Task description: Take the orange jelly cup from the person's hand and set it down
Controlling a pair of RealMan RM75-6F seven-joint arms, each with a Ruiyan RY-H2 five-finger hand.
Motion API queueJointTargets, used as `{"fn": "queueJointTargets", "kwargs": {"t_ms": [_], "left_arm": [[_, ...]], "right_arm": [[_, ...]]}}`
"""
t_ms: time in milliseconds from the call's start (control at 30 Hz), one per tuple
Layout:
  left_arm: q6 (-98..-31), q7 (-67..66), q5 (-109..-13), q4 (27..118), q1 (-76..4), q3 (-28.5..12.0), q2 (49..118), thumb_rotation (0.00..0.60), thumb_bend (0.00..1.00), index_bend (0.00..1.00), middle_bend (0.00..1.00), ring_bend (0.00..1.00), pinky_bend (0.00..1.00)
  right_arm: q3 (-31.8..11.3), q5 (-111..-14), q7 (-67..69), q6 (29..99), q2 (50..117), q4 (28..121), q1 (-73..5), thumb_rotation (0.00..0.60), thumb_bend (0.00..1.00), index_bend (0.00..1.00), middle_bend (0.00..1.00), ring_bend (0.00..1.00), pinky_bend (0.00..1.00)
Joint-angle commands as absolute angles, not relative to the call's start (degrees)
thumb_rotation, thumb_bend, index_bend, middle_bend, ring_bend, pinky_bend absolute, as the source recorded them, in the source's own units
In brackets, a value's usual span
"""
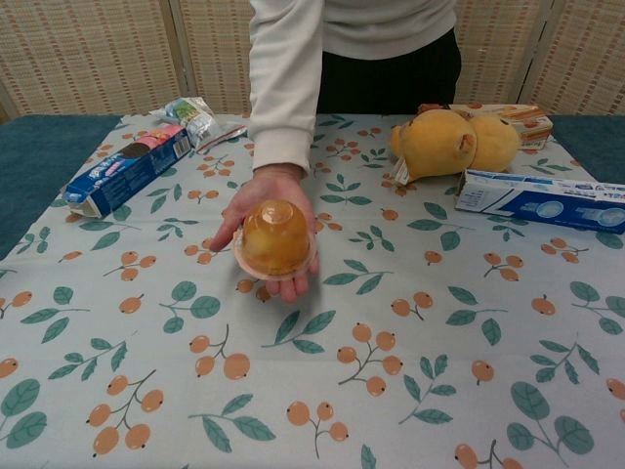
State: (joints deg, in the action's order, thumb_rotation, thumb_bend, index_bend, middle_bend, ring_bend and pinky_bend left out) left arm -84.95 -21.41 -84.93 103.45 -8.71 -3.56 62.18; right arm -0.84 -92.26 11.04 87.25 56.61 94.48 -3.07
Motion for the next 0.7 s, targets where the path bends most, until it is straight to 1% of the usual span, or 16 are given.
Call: {"fn": "queueJointTargets", "kwargs": {"t_ms": [33,500,700], "left_arm": [[-85.0,-21.4,-84.8,103.5,-8.6,-3.5,62.3,0.6,0.27,0.0,0.0,0.0,0.13],[-84.7,-20.4,-85.2,102.9,-8.9,-3.7,62.3,0.6,0.27,0.0,0.0,0.0,0.13],[-82.3,-17.2,-87.2,102.2,-10.9,-3.9,61.4,0.6,0.27,0.0,0.0,0.0,0.13]], "right_arm": [[-0.9,-92.3,11.0,87.2,56.6,94.6,-3.2,0.6,0.38,0.17,0.27,0.21,0.41],[-1.3,-92.3,10.3,88.5,55.7,95.4,-2.7,0.6,0.38,0.17,0.27,0.21,0.41],[-1.9,-91.8,9.6,89.5,55.0,96.1,-2.4,0.6,0.38,0.17,0.27,0.21,0.41]]}}
